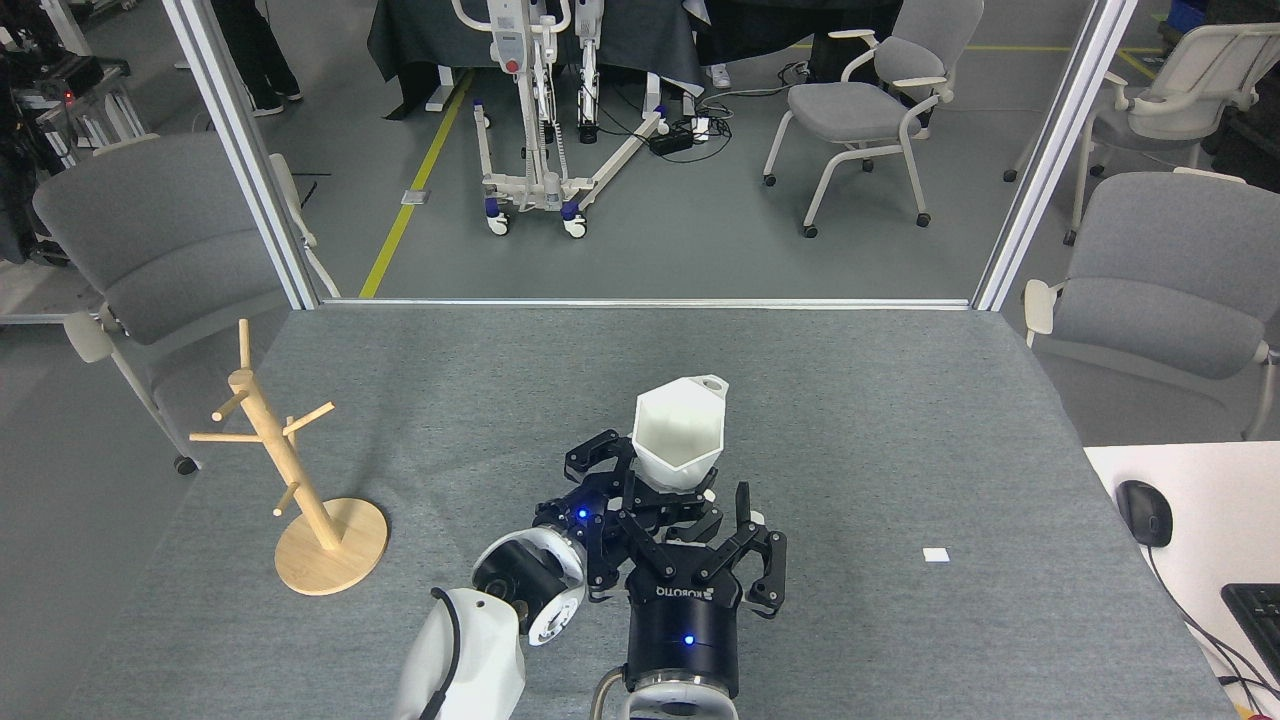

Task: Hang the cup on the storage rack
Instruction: 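Release the cup from the right gripper and withdraw the right arm, then carry the cup with the left gripper beside the wooden rack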

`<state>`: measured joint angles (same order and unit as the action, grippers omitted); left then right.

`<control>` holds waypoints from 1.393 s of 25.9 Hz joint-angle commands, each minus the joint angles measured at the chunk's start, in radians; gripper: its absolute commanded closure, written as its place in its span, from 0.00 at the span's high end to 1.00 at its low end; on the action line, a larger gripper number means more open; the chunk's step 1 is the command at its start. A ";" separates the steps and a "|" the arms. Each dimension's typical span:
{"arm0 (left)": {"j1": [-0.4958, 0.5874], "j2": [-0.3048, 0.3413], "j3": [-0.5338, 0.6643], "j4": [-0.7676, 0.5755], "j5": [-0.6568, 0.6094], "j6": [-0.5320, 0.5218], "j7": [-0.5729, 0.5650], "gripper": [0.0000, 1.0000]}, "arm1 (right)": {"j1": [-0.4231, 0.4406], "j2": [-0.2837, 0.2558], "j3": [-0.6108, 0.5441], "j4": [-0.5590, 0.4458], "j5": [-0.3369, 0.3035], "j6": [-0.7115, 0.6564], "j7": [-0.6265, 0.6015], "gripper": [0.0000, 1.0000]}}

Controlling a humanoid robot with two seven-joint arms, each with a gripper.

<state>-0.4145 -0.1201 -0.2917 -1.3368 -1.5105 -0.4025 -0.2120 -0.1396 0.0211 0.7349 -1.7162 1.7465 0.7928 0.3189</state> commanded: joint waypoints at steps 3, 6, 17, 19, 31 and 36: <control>0.006 0.017 0.054 -0.142 0.000 -0.004 0.000 0.00 | -0.006 0.034 -0.003 -0.006 -0.004 0.002 -0.106 0.98; 0.037 0.039 0.054 -0.163 0.000 -0.004 0.000 0.00 | -0.003 0.048 -0.003 -0.028 -0.002 0.002 -0.210 0.98; 0.132 0.040 0.054 -0.170 -0.003 -0.004 0.011 0.00 | -0.017 0.060 -0.051 -0.072 -0.001 0.032 -0.362 0.97; 0.146 0.050 0.056 -0.194 -0.003 -0.004 0.011 0.00 | -0.025 0.053 -0.101 -0.074 -0.001 0.059 -0.359 0.97; 0.338 0.149 0.190 -0.341 -0.007 -0.003 0.029 0.00 | -0.072 -0.300 -0.812 0.198 -0.507 -0.650 -0.325 0.99; 0.464 0.185 0.290 -0.367 -0.007 -0.003 0.115 0.00 | -0.005 -0.354 -0.953 0.311 -0.510 -0.966 -0.325 0.99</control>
<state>-0.0208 0.0440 -0.0614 -1.6896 -1.5173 -0.4040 -0.1392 -0.1890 -0.3005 -0.1334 -1.4672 1.2533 0.0046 -0.0012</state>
